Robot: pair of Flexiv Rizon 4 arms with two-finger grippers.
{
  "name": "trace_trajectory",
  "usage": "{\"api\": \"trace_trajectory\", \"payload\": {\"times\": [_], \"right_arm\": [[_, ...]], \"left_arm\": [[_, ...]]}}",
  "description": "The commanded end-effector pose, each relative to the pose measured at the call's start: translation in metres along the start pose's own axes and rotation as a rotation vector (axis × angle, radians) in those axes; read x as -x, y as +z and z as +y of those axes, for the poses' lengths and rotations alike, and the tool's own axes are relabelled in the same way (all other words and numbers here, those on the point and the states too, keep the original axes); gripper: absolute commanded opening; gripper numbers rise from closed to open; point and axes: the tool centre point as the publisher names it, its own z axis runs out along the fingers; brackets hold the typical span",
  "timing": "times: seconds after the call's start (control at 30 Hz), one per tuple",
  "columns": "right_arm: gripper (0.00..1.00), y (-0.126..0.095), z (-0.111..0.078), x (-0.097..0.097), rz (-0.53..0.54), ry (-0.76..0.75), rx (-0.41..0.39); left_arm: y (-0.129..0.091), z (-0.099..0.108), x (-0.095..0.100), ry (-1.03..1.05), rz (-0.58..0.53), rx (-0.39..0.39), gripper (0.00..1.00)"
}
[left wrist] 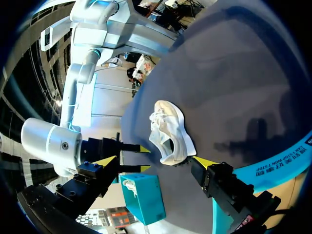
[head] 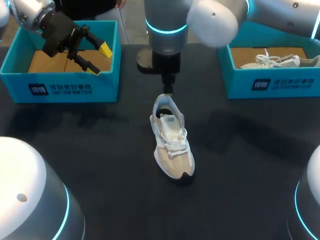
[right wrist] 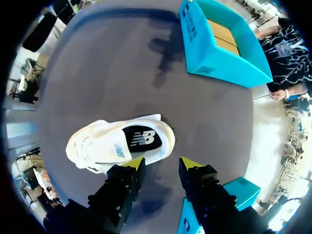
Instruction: Take the shoe out of the shoebox, open the shoe tongue, remove and reinsert the insole, then place the shoe into the shoebox
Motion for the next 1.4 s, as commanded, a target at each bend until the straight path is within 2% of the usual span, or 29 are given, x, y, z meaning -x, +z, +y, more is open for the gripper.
{"api": "trace_trajectory", "payload": {"times": [0.03, 0.43, 0.53, 0.57, 0.6, 0.63, 0.73, 1.27, 1.4], "right_arm": [[0.46, 0.017, 0.008, 0.004, 0.005, 0.004, -0.009], [0.49, 0.045, 0.018, 0.012, 0.015, -0.021, -0.013], [0.6, 0.05, 0.018, 0.013, 0.017, -0.021, -0.015], [0.77, 0.052, 0.018, 0.014, 0.019, -0.022, -0.016], [0.83, 0.054, 0.017, 0.015, 0.021, -0.021, -0.015], [0.83, 0.055, 0.017, 0.015, 0.022, -0.021, -0.015], [0.91, 0.06, 0.017, 0.015, 0.025, -0.023, -0.015], [0.87, 0.101, 0.011, 0.02, 0.06, -0.013, -0.014], [0.77, 0.107, 0.012, 0.02, 0.07, -0.017, -0.017]], "left_arm": [[0.0, 0.0, 0.0, 0.001, 0.002, 0.0, 1.0], [0.0, 0.0, 0.0, 0.001, 0.002, 0.0, 1.0], [0.0, 0.0, 0.0, 0.001, 0.002, 0.0, 1.0], [0.0, 0.0, 0.0, 0.001, 0.002, 0.0, 1.0], [0.0, 0.0, 0.0, 0.001, 0.002, 0.0, 1.0], [0.0, 0.0, 0.0, 0.001, 0.002, 0.0, 1.0], [0.0, 0.0, 0.0, 0.001, 0.002, 0.0, 1.0], [0.0, 0.0, 0.0, 0.001, 0.002, 0.0, 1.0], [0.0, 0.0, 0.0, 0.001, 0.002, 0.0, 1.0]]}}
